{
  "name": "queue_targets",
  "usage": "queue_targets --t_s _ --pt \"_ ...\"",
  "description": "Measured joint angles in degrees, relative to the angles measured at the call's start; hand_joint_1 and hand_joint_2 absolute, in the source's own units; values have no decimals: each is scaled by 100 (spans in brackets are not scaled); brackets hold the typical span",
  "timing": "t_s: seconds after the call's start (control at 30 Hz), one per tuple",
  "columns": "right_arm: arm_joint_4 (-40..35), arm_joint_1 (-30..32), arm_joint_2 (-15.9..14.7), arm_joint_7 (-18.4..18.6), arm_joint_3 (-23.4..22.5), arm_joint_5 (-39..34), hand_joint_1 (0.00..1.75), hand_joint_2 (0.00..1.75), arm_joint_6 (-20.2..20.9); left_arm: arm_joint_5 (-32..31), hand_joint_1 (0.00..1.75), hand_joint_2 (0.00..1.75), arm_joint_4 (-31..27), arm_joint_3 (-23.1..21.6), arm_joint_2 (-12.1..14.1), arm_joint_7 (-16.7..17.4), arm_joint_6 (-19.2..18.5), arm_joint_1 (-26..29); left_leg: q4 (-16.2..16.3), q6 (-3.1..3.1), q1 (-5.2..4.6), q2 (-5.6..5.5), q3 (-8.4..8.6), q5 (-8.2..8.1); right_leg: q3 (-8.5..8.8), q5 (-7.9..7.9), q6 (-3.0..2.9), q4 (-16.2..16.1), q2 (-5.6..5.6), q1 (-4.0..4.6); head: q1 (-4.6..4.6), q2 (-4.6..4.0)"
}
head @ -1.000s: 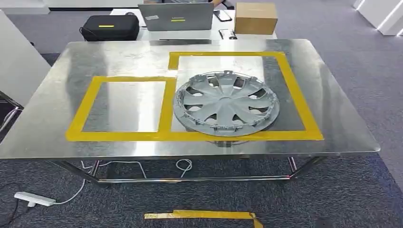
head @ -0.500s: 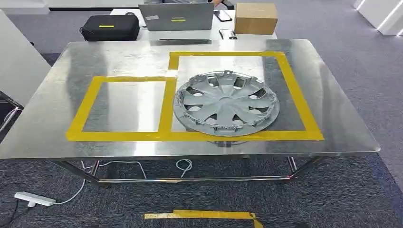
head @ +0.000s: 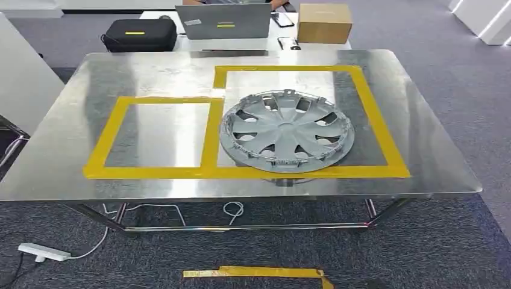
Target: Take the parts from the cabinet and place them on the table.
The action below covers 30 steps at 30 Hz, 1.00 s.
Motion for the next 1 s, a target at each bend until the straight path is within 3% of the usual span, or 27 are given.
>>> queue_targets --t_s 0.13,0.33,0.53,0.67,0.77,1.0 --pt "-11 -55 20 -274 -15 -123 0 175 96 -466 0 0 28 -305 13 -245 2 -5 0 0 0 1 0 0 0 0 0 0 2 0 0 0" --pt "-57 -237 61 -320 -13 -134 0 175 68 -664 0 0 109 -720 -20 -396 11 -68 0 0 0 0 1 1 1 1 0 0 0 0 0 0" --pt "-57 -245 61 -243 -13 -188 0 175 -11 -13 0 0 133 -545 -59 -51 70 -110 0 0 0 0 1 0 1 1 0 0 1 0 0 0" --pt "-57 -244 61 -263 -13 -248 0 175 -37 -13 0 0 133 -418 -42 96 107 -87 0 0 0 0 0 -1 -1 -1 0 0 0 0 0 0" --pt "-57 -262 61 -368 -13 -254 0 175 -30 -391 0 0 133 -479 -33 35 90 -67 0 0 0 0 -1 -1 0 -1 0 0 1 0 0 0" --pt "-57 -344 61 -420 -13 -256 0 175 -33 -413 0 0 142 -516 -37 -98 83 -66 0 0 0 0 1 -1 2 0 0 0 0 0 2 0"
